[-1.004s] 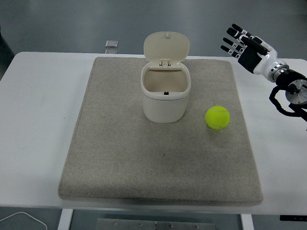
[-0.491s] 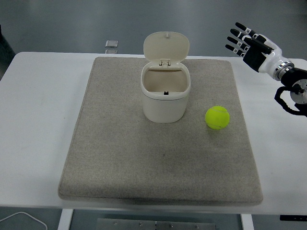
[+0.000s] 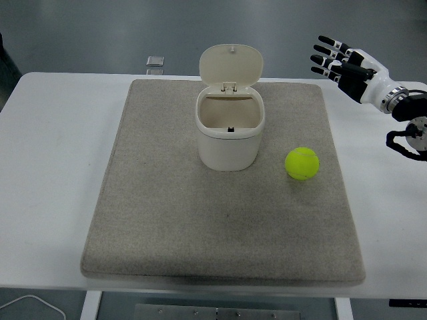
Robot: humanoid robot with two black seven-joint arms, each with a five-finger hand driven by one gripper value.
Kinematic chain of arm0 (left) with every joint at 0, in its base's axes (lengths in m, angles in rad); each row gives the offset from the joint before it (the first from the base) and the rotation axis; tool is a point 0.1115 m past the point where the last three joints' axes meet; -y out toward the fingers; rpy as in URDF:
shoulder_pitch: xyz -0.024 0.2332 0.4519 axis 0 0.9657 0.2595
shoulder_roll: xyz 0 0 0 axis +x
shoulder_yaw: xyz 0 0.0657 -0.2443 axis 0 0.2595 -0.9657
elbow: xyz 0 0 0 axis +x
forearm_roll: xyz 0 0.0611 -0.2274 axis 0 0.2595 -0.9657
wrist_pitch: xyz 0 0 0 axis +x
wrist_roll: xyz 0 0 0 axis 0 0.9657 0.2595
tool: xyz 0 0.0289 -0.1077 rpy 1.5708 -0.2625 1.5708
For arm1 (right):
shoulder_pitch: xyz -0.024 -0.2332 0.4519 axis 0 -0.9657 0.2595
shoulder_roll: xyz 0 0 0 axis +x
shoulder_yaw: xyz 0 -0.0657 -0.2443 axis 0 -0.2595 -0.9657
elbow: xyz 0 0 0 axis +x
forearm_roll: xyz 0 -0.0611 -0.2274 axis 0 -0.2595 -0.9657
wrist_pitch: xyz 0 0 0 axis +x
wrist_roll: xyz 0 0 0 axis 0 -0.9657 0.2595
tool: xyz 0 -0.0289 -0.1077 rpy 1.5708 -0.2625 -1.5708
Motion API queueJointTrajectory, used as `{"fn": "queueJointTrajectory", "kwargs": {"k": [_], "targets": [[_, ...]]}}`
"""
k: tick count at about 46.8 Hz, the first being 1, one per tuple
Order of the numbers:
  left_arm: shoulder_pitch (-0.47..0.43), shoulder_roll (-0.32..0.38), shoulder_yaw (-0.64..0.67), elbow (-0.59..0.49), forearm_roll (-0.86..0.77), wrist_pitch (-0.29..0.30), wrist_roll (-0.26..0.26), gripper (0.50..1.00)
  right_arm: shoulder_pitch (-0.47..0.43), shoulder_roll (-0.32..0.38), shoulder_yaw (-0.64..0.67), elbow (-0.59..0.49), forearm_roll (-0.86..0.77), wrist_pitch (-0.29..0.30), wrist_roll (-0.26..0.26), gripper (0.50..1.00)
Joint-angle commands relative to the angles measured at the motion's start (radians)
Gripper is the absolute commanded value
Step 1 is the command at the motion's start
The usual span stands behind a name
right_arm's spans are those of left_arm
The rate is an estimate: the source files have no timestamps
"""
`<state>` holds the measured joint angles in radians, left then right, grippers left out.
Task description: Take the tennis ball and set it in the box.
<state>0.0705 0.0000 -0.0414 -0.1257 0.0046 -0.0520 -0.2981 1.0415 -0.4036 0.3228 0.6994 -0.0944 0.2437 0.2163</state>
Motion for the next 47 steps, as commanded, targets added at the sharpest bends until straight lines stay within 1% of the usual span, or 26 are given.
{"fn": "queueJointTrajectory", "kwargs": {"k": [1,5,15,21,24,27,33,37,40,45,47], "targets": [[0.0,0.0,0.0,0.0,0.0,0.0,-0.001,0.992,-0.001,-0.012,-0.001,-0.001,-0.079,0.003,0.02,0.928],[0.0,0.0,0.0,0.0,0.0,0.0,-0.001,0.992,-0.003,-0.031,-0.001,-0.001,-0.137,0.009,0.029,0.928],[0.0,0.0,0.0,0.0,0.0,0.0,-0.001,0.992,0.005,-0.035,-0.002,0.0,-0.225,0.011,0.031,0.928],[0.0,0.0,0.0,0.0,0.0,0.0,-0.001,0.992,0.002,-0.055,-0.002,0.009,-0.304,0.013,0.031,0.926],[0.0,0.0,0.0,0.0,0.0,0.0,-0.001,0.992,0.002,-0.06,-0.002,0.014,-0.344,0.013,0.04,0.926],[0.0,0.0,0.0,0.0,0.0,0.0,0.0,0.992,0.0,-0.086,-0.004,0.028,-0.381,0.017,0.061,0.926],[-0.001,0.0,0.0,0.0,0.0,0.0,-0.001,0.992,-0.003,-0.142,-0.005,0.074,-0.467,0.051,0.09,0.926],[0.0,0.0,0.0,0.0,0.0,0.001,-0.001,0.992,-0.011,-0.176,-0.007,0.103,-0.531,0.055,0.121,0.926],[0.0,0.0,0.0,0.0,0.0,0.001,0.0,0.99,-0.012,-0.195,-0.027,0.126,-0.583,0.055,0.155,0.926],[0.0,0.0,0.0,0.0,0.0,0.0,-0.001,0.992,-0.011,-0.234,-0.096,0.172,-0.643,0.052,0.236,0.926],[0.0,0.0,0.0,0.0,0.0,0.0,-0.001,0.992,-0.011,-0.251,-0.122,0.19,-0.656,0.051,0.259,0.926]]}}
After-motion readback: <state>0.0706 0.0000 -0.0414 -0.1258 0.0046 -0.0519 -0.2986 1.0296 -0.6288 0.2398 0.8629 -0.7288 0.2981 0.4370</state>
